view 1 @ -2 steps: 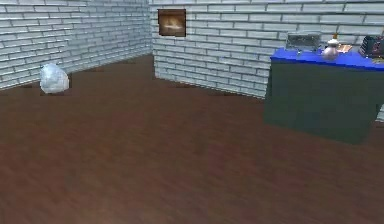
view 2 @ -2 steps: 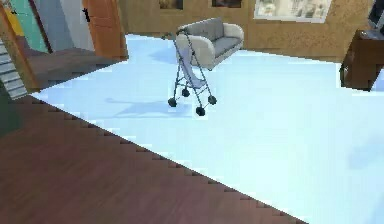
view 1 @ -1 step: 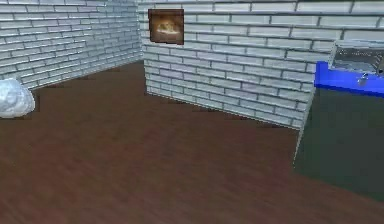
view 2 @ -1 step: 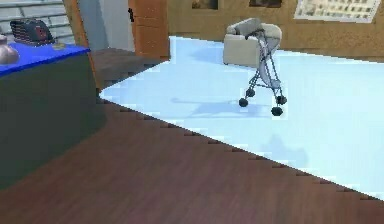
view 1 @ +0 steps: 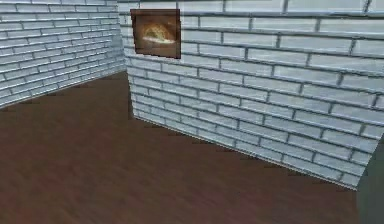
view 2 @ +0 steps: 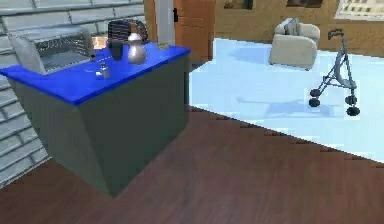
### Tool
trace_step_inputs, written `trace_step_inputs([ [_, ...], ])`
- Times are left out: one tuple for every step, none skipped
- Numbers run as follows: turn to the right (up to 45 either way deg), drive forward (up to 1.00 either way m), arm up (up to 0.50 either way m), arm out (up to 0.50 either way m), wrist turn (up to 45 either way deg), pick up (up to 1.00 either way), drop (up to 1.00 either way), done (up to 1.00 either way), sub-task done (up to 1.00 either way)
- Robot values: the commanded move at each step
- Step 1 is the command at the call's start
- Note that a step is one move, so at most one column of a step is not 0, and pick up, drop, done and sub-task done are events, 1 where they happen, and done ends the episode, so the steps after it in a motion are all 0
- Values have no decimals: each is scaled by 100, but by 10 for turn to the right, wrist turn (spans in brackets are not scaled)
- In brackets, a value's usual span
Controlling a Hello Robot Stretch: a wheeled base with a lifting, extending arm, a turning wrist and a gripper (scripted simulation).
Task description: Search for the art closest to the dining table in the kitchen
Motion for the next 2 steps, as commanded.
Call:
trace_step_inputs([
  [0,100,0,0,0,0,0,0,0],
  [30,0,0,0,0,0,0,0,0],
])
